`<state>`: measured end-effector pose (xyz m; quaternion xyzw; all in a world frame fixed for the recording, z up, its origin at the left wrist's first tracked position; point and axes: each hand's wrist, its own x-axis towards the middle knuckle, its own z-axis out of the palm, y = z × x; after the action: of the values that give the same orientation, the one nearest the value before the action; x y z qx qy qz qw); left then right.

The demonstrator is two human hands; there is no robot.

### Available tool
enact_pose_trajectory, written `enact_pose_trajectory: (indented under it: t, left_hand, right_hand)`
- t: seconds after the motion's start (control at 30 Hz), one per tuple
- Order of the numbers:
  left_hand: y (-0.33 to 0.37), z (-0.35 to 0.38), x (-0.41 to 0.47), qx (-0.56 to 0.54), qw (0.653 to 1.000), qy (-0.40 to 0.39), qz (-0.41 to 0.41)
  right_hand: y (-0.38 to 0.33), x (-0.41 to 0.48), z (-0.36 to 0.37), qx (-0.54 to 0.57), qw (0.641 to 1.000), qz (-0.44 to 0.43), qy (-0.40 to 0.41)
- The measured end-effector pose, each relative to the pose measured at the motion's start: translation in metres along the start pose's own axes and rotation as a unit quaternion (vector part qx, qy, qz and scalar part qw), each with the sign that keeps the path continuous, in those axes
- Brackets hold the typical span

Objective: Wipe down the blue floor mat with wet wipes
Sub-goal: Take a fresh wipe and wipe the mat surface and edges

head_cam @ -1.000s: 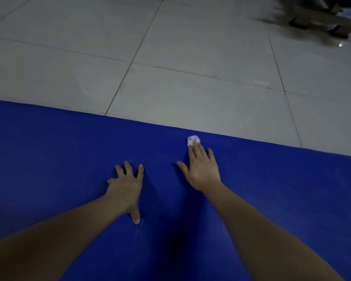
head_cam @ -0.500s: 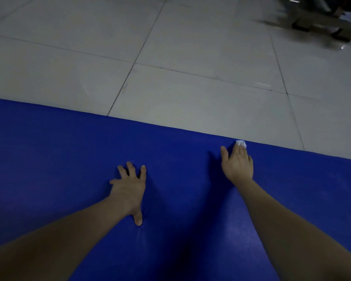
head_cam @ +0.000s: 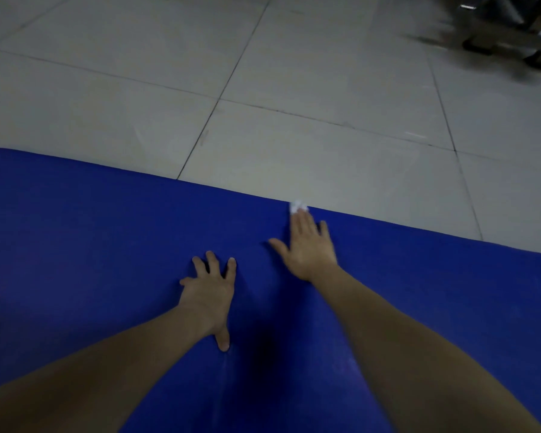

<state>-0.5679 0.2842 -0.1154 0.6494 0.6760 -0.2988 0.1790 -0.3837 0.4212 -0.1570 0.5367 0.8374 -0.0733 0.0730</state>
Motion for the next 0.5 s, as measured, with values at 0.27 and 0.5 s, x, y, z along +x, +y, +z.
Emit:
enact_pose_trajectory:
  t: [0.27, 0.5]
  left_hand:
    - [0.004, -0.002, 0.0, 0.002, 1.0, -0.005, -0.004]
    - [0.002, 0.0, 0.001, 0.018, 1.0, 0.01, 0.002]
  right_hand:
    - [0.109, -0.06, 0.008, 0.037, 0.969, 0.245, -0.004]
    - [-0.012, -0.011, -0.004, 0.108, 0.984, 0.144, -0.003]
